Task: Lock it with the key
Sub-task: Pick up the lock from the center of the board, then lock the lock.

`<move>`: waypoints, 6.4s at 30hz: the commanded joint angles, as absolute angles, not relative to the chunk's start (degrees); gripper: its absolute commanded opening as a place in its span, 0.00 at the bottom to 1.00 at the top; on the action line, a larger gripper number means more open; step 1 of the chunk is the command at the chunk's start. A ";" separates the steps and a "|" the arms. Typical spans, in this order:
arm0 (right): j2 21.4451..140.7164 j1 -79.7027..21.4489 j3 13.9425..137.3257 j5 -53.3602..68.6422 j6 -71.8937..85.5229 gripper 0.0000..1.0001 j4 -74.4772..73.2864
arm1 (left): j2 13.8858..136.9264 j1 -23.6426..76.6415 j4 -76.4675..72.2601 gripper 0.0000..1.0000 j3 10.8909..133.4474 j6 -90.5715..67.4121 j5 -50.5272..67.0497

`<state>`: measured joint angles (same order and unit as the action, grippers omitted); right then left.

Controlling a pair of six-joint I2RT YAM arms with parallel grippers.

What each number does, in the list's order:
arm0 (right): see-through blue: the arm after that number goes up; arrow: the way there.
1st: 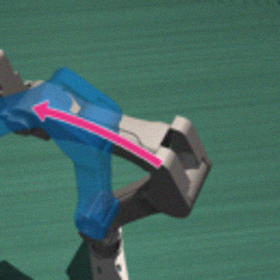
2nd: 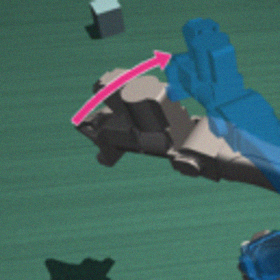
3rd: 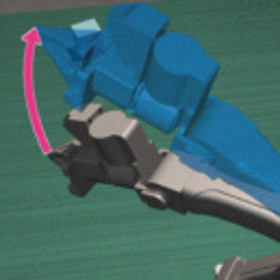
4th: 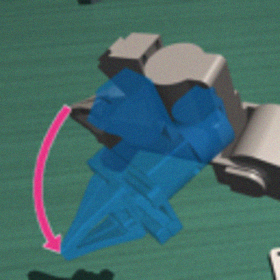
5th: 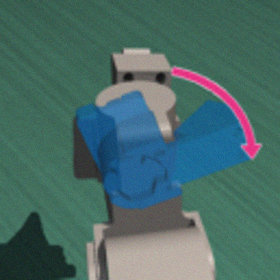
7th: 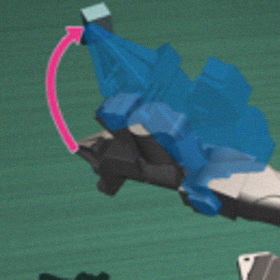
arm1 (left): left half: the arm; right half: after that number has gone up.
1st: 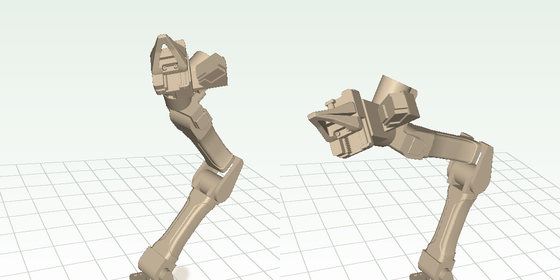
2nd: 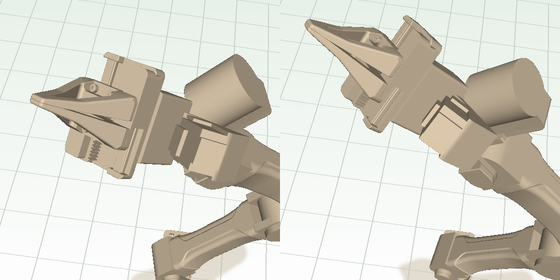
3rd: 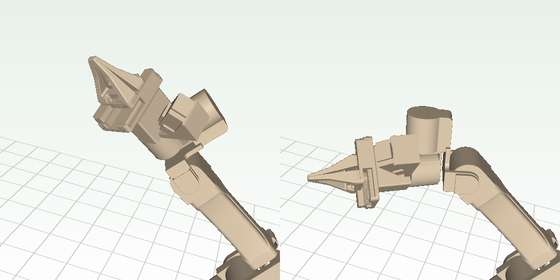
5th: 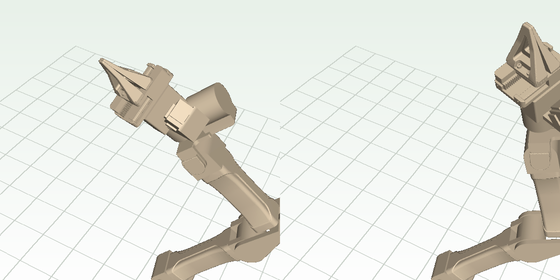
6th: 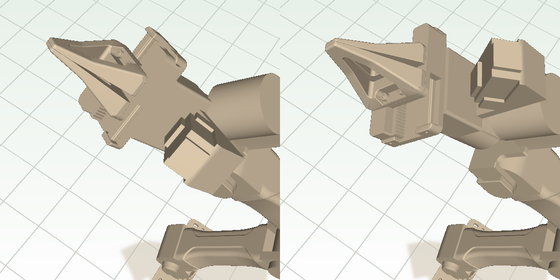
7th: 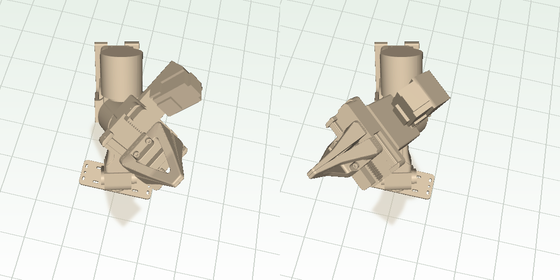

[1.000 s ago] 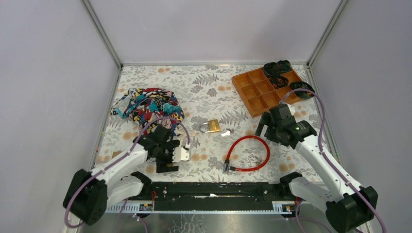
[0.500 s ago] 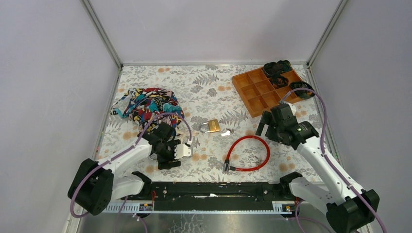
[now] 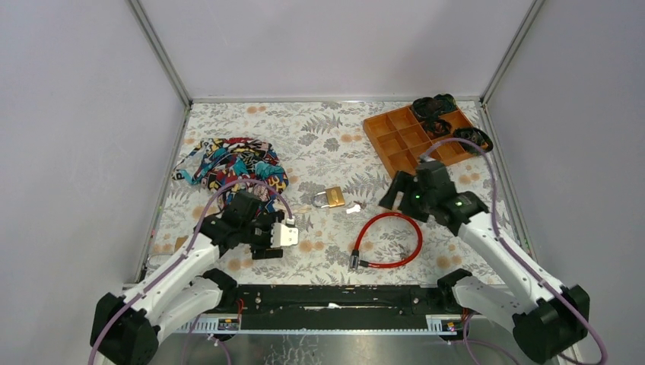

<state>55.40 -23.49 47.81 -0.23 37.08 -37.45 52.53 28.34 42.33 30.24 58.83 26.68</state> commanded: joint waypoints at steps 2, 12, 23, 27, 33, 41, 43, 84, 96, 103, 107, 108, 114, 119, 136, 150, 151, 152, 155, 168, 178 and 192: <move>63.97 -36.02 43.26 14.10 45.90 0.84 -7.80 | 47.21 28.30 26.05 0.00 29.41 59.57 33.55; 97.36 -51.77 63.70 23.48 47.36 0.83 4.79 | 51.58 29.44 17.06 0.00 29.42 57.43 34.17; 105.34 -52.12 75.23 21.82 48.92 0.81 -10.70 | 58.31 30.10 6.16 0.00 29.10 51.27 33.55; 106.58 -52.04 75.43 20.33 54.23 0.71 -9.31 | 60.03 30.22 -0.35 0.00 29.25 45.54 30.79; 109.00 -51.50 74.08 15.71 58.34 0.71 -5.63 | 60.86 30.23 -3.44 0.00 28.82 42.59 30.11; 110.83 -49.93 71.91 18.07 58.11 0.66 -1.91 | 60.54 30.23 -5.22 0.00 27.81 41.16 30.07; 112.08 -49.92 73.50 19.74 56.75 0.51 -1.97 | 60.77 30.23 -5.78 0.00 28.02 40.27 30.56; 60.37 -39.45 66.21 45.77 31.01 0.00 8.59 | 52.96 29.44 26.71 0.39 64.95 31.31 54.91; 59.01 -39.40 66.33 43.06 30.09 0.00 8.00 | 54.11 29.77 19.65 0.44 64.27 20.33 56.53; 58.85 -39.43 67.07 41.82 30.31 0.00 8.65 | 54.91 29.95 18.71 0.50 63.46 19.37 56.31; 58.46 -39.41 66.96 41.05 30.41 0.00 9.67 | 56.16 30.23 18.69 0.51 62.81 18.59 56.21; 58.33 -39.46 67.08 40.86 30.42 0.00 9.89 | 56.38 30.28 18.67 0.51 62.76 18.43 56.21; 57.62 -39.43 67.70 38.96 29.71 0.00 9.25 | 56.53 30.45 17.07 0.39 62.39 18.00 56.77; 57.08 -39.45 66.83 39.66 28.81 0.00 9.17 | 55.75 30.67 14.47 0.00 62.36 15.94 57.95; 53.09 -39.21 68.02 36.29 0.30 1.00 -16.99 | 58.08 31.05 31.23 0.00 71.21 24.03 57.16; 61.86 -39.31 70.52 45.38 -1.54 0.68 -13.87 | 59.46 33.17 34.01 0.00 73.17 27.66 55.23; 61.96 -39.37 70.15 45.20 -1.20 0.64 -13.74 | 59.42 33.26 34.00 0.00 72.93 27.69 55.49; 62.11 -39.30 69.92 44.96 -0.66 0.58 -13.46 | 59.41 33.37 34.01 0.00 72.80 27.79 55.70; 62.85 -39.32 69.44 45.14 1.61 0.23 -12.45 | 59.49 34.02 34.05 0.00 72.91 27.84 55.77; 54.03 -31.90 66.96 42.80 20.66 0.00 7.11 | 52.38 34.12 8.53 0.71 63.02 -3.82 51.51; 52.76 -29.96 66.06 47.24 32.31 0.00 21.15 | 51.05 34.11 -4.09 0.80 59.57 -13.85 46.12; 52.99 -29.97 66.70 48.42 33.46 0.00 21.40 | 54.59 34.10 -18.81 0.61 59.38 -20.98 47.96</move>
